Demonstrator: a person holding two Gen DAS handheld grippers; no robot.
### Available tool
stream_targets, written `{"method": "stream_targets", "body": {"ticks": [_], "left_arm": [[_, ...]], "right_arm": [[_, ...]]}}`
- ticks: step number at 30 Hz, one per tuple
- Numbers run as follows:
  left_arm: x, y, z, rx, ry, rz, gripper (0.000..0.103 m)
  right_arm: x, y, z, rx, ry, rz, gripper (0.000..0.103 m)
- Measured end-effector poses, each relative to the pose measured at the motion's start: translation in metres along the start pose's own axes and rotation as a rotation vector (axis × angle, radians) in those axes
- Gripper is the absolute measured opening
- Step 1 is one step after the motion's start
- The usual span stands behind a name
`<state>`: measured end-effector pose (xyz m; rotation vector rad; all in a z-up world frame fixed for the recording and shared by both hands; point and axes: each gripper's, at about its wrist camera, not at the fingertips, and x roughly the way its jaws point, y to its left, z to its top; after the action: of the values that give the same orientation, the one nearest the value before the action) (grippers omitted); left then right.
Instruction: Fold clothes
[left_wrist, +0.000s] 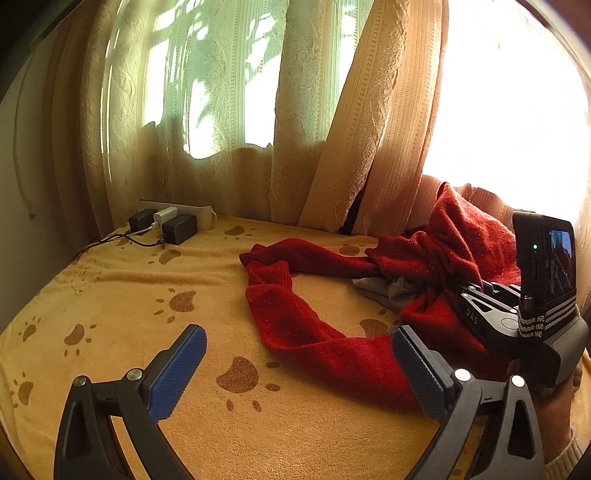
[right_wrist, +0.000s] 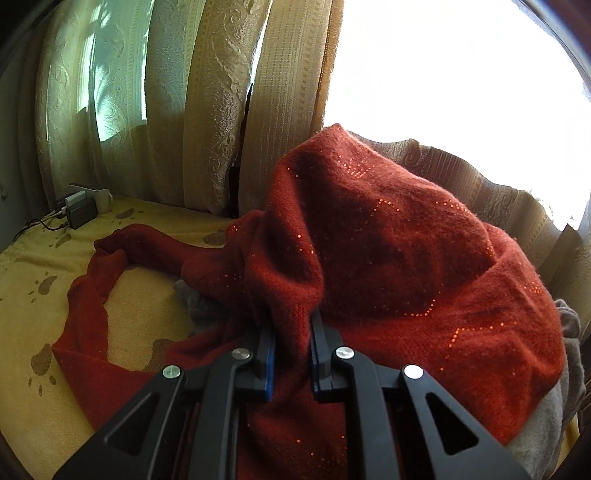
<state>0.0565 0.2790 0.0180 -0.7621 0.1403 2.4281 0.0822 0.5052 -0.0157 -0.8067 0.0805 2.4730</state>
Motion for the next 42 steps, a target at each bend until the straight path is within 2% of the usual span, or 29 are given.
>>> {"method": "stream_targets", "body": {"ticks": [4, 13, 20, 25, 29, 31, 33, 35, 36, 37, 38, 42], "left_arm": [[0.001, -0.001, -0.001, 0.004, 0.005, 0.003, 0.102], [0.003, -0.003, -0.002, 0.01, 0.011, 0.003, 0.102], [0.007, -0.002, -0.003, 0.009, 0.03, 0.003, 0.102], [0.013, 0.001, -0.005, -0.015, 0.064, -0.009, 0.102], [0.016, 0.003, -0.006, -0.033, 0.082, -0.023, 0.102], [0.017, 0.003, -0.007, -0.035, 0.087, -0.024, 0.102], [0.018, 0.0, -0.009, -0.035, 0.1, -0.032, 0.102], [0.016, -0.003, -0.01, -0.029, 0.104, -0.046, 0.102], [0.015, -0.005, -0.011, -0.022, 0.1, -0.048, 0.102], [0.013, -0.008, -0.012, -0.014, 0.093, -0.047, 0.102], [0.011, -0.01, -0.012, -0.005, 0.085, -0.044, 0.102], [0.01, -0.014, -0.013, 0.02, 0.071, -0.02, 0.102]], "right_arm": [[-0.007, -0.004, -0.001, 0.023, -0.023, 0.012, 0.015], [-0.033, -0.022, -0.002, 0.136, -0.074, 0.126, 0.013], [-0.064, -0.025, -0.004, 0.136, -0.131, 0.117, 0.012], [-0.105, -0.034, -0.005, 0.151, -0.201, 0.124, 0.007], [-0.161, -0.041, -0.011, 0.13, -0.303, 0.104, 0.004], [-0.192, -0.04, -0.015, 0.093, -0.357, 0.079, 0.004], [-0.206, -0.035, -0.018, 0.033, -0.349, 0.058, 0.004], [-0.197, -0.03, -0.022, -0.014, -0.282, 0.108, 0.014], [-0.186, -0.027, -0.024, -0.025, -0.242, 0.109, 0.046], [-0.175, -0.024, -0.026, -0.032, -0.204, 0.106, 0.089], [-0.166, -0.024, -0.029, -0.02, -0.185, 0.086, 0.102], [-0.136, -0.018, -0.022, -0.01, -0.169, 0.073, 0.103]]}}
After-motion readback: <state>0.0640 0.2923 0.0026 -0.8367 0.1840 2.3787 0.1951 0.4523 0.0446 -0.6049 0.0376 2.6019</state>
